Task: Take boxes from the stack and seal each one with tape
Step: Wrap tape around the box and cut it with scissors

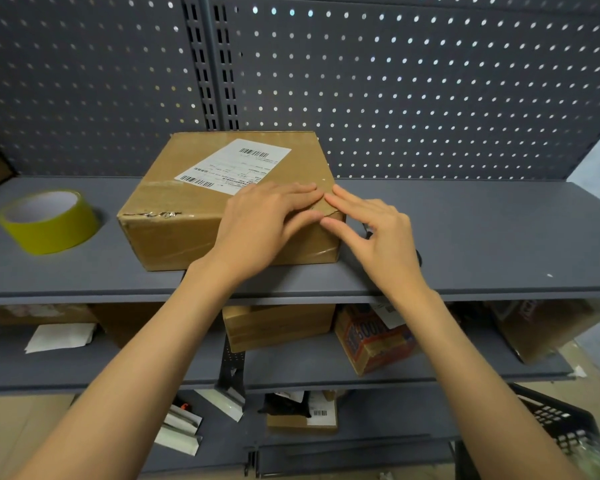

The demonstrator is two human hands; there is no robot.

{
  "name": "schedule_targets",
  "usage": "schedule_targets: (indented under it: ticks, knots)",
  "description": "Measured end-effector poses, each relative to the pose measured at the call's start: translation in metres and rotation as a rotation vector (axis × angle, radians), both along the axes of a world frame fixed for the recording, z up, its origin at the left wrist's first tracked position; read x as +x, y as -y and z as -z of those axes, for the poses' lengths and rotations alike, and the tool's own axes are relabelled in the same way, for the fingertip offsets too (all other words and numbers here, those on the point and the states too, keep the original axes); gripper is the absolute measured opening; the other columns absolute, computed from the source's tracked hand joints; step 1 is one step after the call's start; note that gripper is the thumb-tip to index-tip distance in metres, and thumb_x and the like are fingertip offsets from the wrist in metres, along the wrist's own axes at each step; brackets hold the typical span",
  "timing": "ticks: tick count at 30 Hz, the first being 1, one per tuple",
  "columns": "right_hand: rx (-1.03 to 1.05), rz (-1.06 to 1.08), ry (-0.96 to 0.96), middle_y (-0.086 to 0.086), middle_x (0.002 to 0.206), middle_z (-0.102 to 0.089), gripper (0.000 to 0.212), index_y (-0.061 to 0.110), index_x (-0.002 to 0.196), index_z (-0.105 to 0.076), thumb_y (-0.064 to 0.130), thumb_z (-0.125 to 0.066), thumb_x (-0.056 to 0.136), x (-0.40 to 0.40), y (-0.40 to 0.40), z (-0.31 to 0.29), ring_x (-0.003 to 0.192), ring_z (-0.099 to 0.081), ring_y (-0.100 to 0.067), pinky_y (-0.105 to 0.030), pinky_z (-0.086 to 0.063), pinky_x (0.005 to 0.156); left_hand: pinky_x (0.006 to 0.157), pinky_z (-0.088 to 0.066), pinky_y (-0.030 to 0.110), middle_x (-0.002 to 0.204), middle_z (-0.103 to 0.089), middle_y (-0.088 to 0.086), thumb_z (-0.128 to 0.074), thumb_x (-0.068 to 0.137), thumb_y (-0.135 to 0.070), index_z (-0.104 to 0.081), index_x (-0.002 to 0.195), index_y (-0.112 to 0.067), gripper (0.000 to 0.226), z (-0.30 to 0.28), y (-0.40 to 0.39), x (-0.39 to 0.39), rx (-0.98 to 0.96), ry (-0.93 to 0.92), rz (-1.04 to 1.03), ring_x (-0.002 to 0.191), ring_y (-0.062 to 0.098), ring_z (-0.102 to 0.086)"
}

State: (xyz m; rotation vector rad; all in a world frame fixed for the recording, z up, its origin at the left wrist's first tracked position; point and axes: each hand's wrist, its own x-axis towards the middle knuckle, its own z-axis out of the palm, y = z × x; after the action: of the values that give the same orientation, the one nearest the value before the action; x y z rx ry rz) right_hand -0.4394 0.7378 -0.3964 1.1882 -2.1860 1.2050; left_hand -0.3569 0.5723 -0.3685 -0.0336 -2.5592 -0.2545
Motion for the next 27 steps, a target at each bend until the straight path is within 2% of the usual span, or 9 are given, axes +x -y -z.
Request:
schedule_targets:
  ticks: [2, 4, 6, 12, 21, 24, 25, 27]
  knots:
    - [0.060, -0.088, 0.131, 0.006, 0.134, -0.057, 0.038, 0.025, 0.123, -0.064, 0.035, -0.067, 0.087, -0.002, -0.006, -0.009, 0.116, -0.057, -0.010, -0.023, -0.048, 0.091, 0.087, -0.043, 0.034, 0.130, -0.061, -0.008, -0.029, 0.089, -0.058, -0.063, 0.125, -0.029, 0.057, 0.002, 0.000, -0.001, -0.040, -0.008, -0.005, 0.117, 0.020, -0.059]
    - [0.096, -0.097, 0.136, 0.005, 0.133, -0.058, 0.038, 0.023, 0.124, -0.064, 0.033, -0.067, 0.087, -0.003, -0.008, -0.015, 0.123, -0.053, -0.011, -0.032, -0.044, 0.102, 0.084, -0.044, 0.034, 0.127, -0.063, -0.007, -0.032, 0.091, -0.055, -0.065, 0.123, -0.027, 0.054, 0.004, 0.000, -0.001, -0.077, -0.037, -0.006, 0.114, 0.021, -0.061]
    - [0.092, -0.077, 0.085, 0.004, 0.130, -0.060, 0.036, 0.021, 0.123, -0.064, 0.031, -0.066, 0.088, -0.002, -0.005, -0.016, 0.123, -0.052, -0.013, -0.039, -0.042, 0.105, 0.081, -0.045, 0.034, 0.125, -0.065, -0.006, -0.035, 0.092, -0.051, -0.066, 0.121, -0.025, 0.049, 0.005, -0.001, -0.001, -0.119, -0.078, -0.012, 0.112, 0.022, -0.062]
    - [-0.030, -0.063, 0.065, 0.001, 0.128, -0.061, 0.035, 0.019, 0.120, -0.066, 0.027, -0.067, 0.087, 0.000, 0.000, -0.001, 0.119, -0.055, -0.006, -0.024, -0.043, 0.102, 0.080, -0.047, 0.035, 0.126, -0.064, -0.006, -0.038, 0.092, -0.048, -0.066, 0.122, -0.023, 0.048, 0.007, -0.001, 0.000, -0.152, -0.098, 0.013, 0.113, 0.021, -0.063]
    - [-0.121, -0.078, 0.061, -0.003, 0.122, -0.065, 0.030, 0.015, 0.113, -0.070, 0.023, -0.069, 0.084, -0.001, 0.004, 0.003, 0.114, -0.059, -0.006, -0.019, -0.045, 0.099, 0.080, -0.046, 0.032, 0.117, -0.068, -0.007, -0.042, 0.092, -0.042, -0.071, 0.113, -0.023, 0.040, 0.010, -0.006, 0.000, -0.101, -0.159, -0.013, 0.109, 0.020, -0.065]
    - [-0.058, -0.098, 0.118, 0.003, 0.127, -0.062, 0.032, 0.021, 0.118, -0.067, 0.025, -0.069, 0.086, 0.000, -0.002, -0.004, 0.117, -0.055, -0.001, -0.005, -0.043, 0.082, 0.082, -0.047, 0.035, 0.119, -0.068, -0.006, -0.041, 0.092, -0.042, -0.070, 0.114, -0.022, 0.041, 0.010, -0.008, 0.002, -0.089, -0.139, -0.010, 0.111, 0.020, -0.064]
    - [-0.039, -0.109, 0.136, 0.004, 0.128, -0.061, 0.032, 0.022, 0.119, -0.066, 0.026, -0.069, 0.087, -0.001, -0.003, -0.006, 0.117, -0.054, 0.000, -0.004, -0.041, 0.081, 0.083, -0.048, 0.036, 0.119, -0.068, -0.006, -0.041, 0.092, -0.042, -0.070, 0.115, -0.022, 0.042, 0.010, -0.008, 0.002, -0.088, -0.138, -0.011, 0.111, 0.021, -0.064]
    - [-0.038, -0.118, 0.148, 0.004, 0.128, -0.061, 0.030, 0.021, 0.118, -0.067, 0.023, -0.067, 0.089, -0.001, -0.004, -0.006, 0.118, -0.053, 0.001, -0.010, -0.043, 0.094, 0.084, -0.049, 0.037, 0.117, -0.069, -0.005, -0.042, 0.092, -0.040, -0.071, 0.113, -0.022, 0.040, 0.011, -0.010, 0.002, -0.096, -0.163, -0.020, 0.109, 0.021, -0.065]
